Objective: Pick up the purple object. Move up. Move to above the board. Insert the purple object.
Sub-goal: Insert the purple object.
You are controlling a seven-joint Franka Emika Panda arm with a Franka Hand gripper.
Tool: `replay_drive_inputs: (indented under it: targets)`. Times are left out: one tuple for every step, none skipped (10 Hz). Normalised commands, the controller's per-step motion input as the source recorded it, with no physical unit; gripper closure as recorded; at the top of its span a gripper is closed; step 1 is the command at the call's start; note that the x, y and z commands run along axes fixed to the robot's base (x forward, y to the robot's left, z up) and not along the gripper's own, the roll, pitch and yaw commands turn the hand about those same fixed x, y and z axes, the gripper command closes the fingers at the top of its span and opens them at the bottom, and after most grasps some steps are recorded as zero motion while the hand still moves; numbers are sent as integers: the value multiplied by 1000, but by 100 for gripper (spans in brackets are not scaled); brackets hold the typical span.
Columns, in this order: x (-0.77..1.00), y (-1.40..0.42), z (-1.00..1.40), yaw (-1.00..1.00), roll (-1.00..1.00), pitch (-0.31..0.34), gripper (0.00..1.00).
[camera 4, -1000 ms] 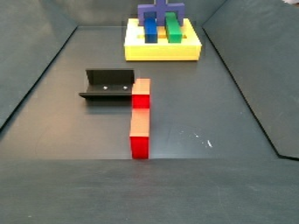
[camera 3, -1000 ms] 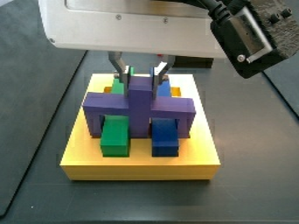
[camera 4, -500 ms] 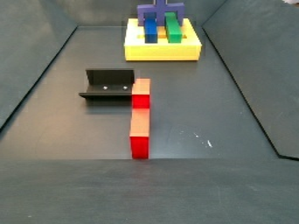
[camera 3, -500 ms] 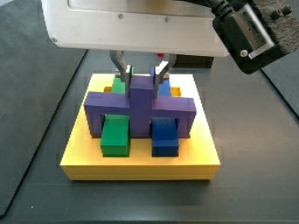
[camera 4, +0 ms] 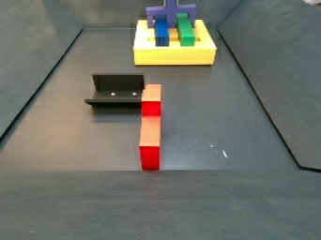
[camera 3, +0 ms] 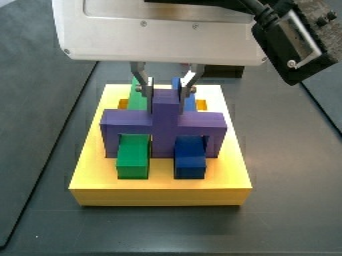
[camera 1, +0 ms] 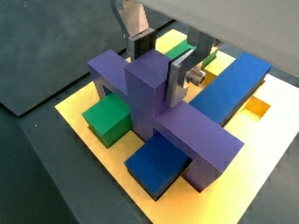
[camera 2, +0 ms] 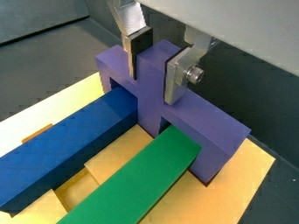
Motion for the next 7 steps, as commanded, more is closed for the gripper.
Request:
replay_drive_inputs:
  targets:
    - [0, 0, -274, 0, 19, -74, 100]
    - [-111, 0, -551, 0, 59, -187, 100]
    - [-217, -23, -640, 0, 47, -313, 100]
    - [-254, -20, -597, 0, 26, -339, 100]
    - [-286, -29, -569, 0, 47, -323, 100]
    - [-40, 0, -63, 0, 0, -44, 100]
    - [0, 0, 0, 0, 0, 0, 100]
